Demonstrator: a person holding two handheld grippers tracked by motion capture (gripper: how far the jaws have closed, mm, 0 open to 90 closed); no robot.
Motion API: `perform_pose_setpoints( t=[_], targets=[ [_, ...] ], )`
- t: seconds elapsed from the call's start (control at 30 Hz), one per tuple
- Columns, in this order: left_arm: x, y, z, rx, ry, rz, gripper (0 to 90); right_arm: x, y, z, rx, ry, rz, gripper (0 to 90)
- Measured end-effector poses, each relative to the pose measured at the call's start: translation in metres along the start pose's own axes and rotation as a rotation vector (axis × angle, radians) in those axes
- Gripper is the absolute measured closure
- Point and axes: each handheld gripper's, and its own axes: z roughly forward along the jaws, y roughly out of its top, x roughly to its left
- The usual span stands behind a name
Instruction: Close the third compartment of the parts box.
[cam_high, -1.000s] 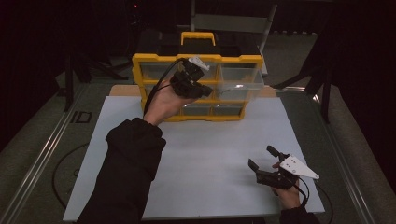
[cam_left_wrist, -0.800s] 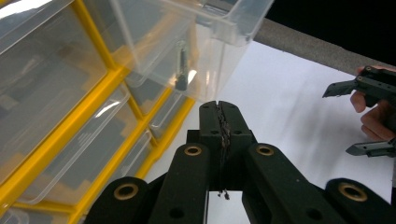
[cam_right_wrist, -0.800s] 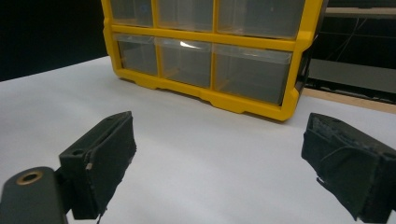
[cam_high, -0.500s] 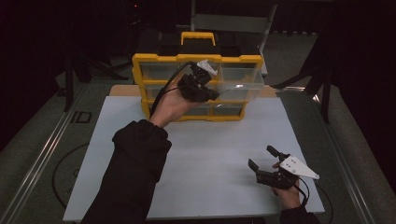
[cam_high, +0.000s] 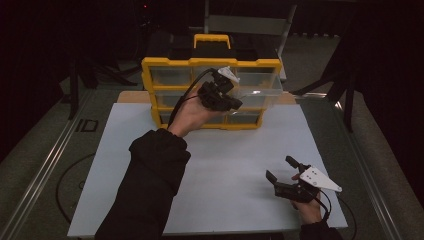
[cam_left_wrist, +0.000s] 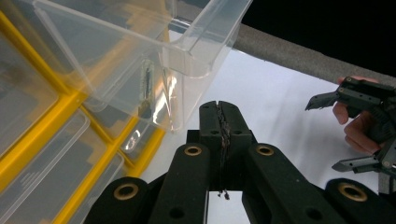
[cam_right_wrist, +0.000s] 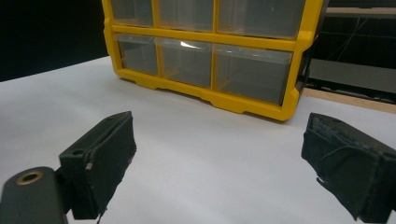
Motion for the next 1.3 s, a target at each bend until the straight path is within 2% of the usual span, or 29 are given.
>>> perform_pose_setpoints(
  t=[0.4, 0.47, 0.73, 0.9, 1.3],
  targets=[
    [0.004, 0.003, 0.008, -0.016, -0.018, -0.010, 89.8, -0.001, 0.000, 0.000, 0.001, 0.000, 0.001, 9.5],
    [0.003, 0.005, 0.008, -0.010, -0.019, 0.001, 89.8, -0.001, 0.000, 0.000, 0.000, 0.000, 0.002, 9.5],
    [0.003, 0.009, 0.014, -0.018, -0.019, 0.001, 89.9, -0.001, 0.000, 0.000, -0.002, 0.000, 0.002, 9.5],
    [0.005, 0.009, 0.016, -0.032, -0.030, -0.018, 89.9, -0.001, 0.000, -0.001, -0.003, 0.000, 0.000, 9.5],
    [0.005, 0.012, 0.018, -0.047, -0.034, -0.017, 89.9, -0.001, 0.000, 0.000, -0.003, 0.000, 0.000, 9.5]
  ],
)
